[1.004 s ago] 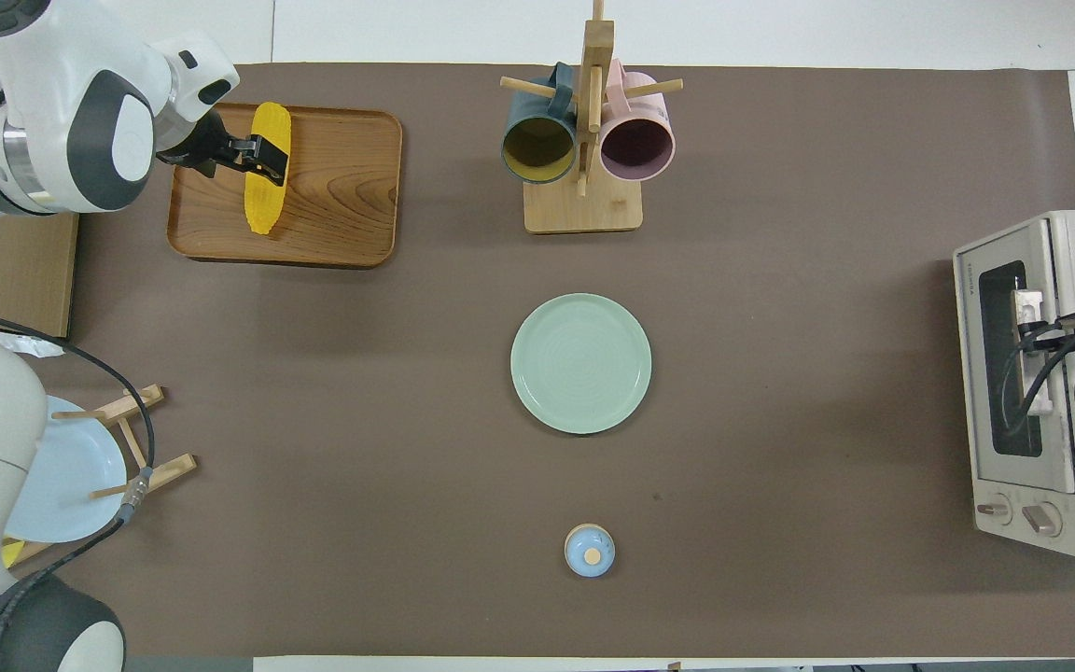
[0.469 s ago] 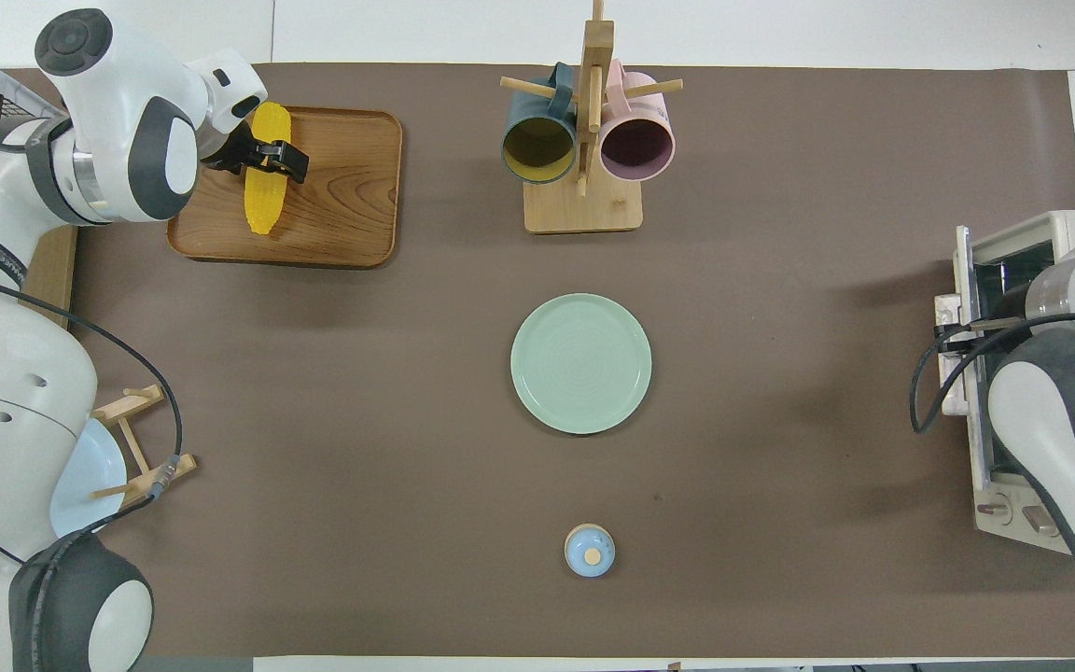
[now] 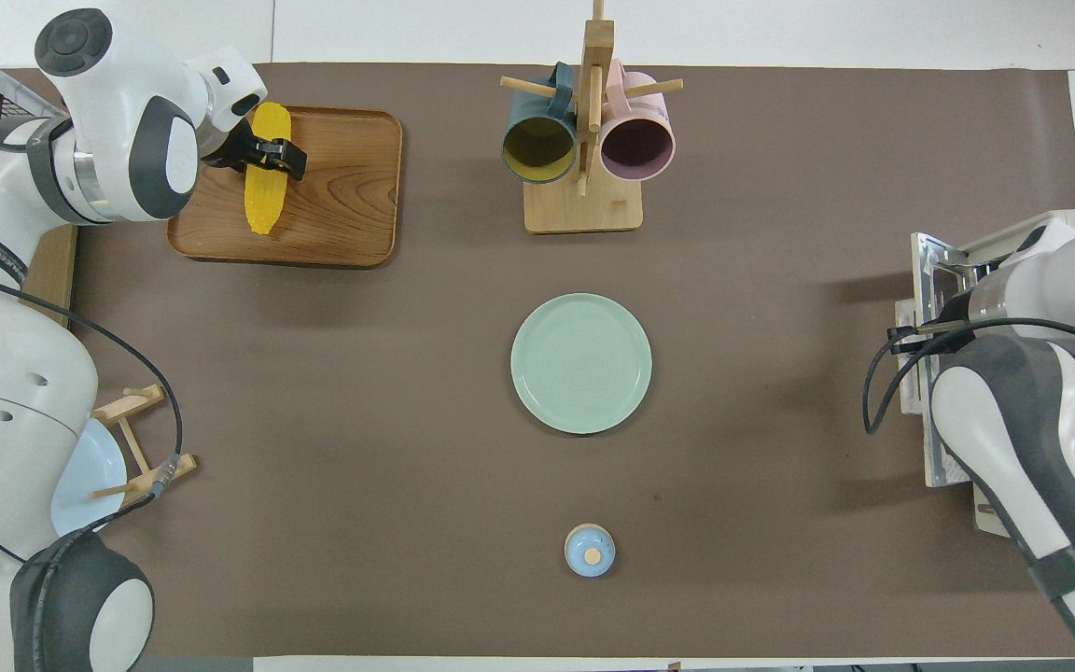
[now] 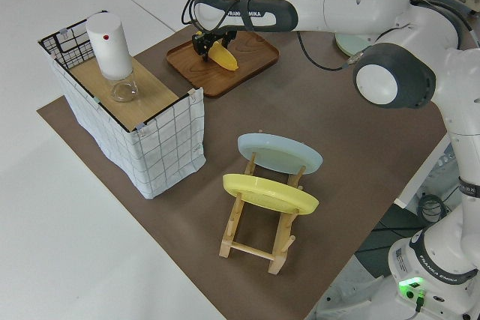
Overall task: Put corn in oven
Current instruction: 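Grasp the corn with the left gripper while the right gripper opens the oven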
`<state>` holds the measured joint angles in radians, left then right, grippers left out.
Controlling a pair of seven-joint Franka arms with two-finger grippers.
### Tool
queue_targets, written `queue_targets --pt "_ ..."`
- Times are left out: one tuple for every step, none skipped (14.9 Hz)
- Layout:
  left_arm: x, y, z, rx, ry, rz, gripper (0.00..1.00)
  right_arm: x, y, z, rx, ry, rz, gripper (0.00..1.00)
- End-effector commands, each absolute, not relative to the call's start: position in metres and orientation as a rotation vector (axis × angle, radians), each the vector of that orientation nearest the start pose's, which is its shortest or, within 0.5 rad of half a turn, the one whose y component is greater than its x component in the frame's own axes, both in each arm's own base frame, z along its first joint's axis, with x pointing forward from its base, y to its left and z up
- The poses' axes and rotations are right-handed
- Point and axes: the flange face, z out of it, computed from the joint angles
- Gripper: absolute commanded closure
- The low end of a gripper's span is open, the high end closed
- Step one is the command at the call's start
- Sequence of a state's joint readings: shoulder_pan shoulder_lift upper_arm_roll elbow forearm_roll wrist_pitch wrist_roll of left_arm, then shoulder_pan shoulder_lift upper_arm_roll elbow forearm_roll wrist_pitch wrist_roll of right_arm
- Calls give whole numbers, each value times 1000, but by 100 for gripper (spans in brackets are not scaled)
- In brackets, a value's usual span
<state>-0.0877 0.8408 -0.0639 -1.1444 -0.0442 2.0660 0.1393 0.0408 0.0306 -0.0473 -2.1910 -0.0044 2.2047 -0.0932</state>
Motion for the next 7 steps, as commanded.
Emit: queue_targets --pt "767 -105 307 -3217 409 -120 100 532 -6 342 -3158 -83 -38 100" --pt "764 -107 313 -3235 398 -95 100 532 1 337 -3158 -93 -41 100" --pt "762 -106 331 -3262 376 -102 100 530 2 331 -3158 -96 -22 100" --pt "758 -112 352 -3279 377 -124 100 529 3 326 -3157 -97 -17 100" --pt "751 -114 361 -3284 371 -93 100 529 6 325 -3156 -105 -17 100" --pt "743 -116 378 -3290 313 -71 100 529 10 323 -3156 -117 -12 100" --pt "733 -130 394 -3298 236 -69 100 529 13 316 -3152 -108 7 100"
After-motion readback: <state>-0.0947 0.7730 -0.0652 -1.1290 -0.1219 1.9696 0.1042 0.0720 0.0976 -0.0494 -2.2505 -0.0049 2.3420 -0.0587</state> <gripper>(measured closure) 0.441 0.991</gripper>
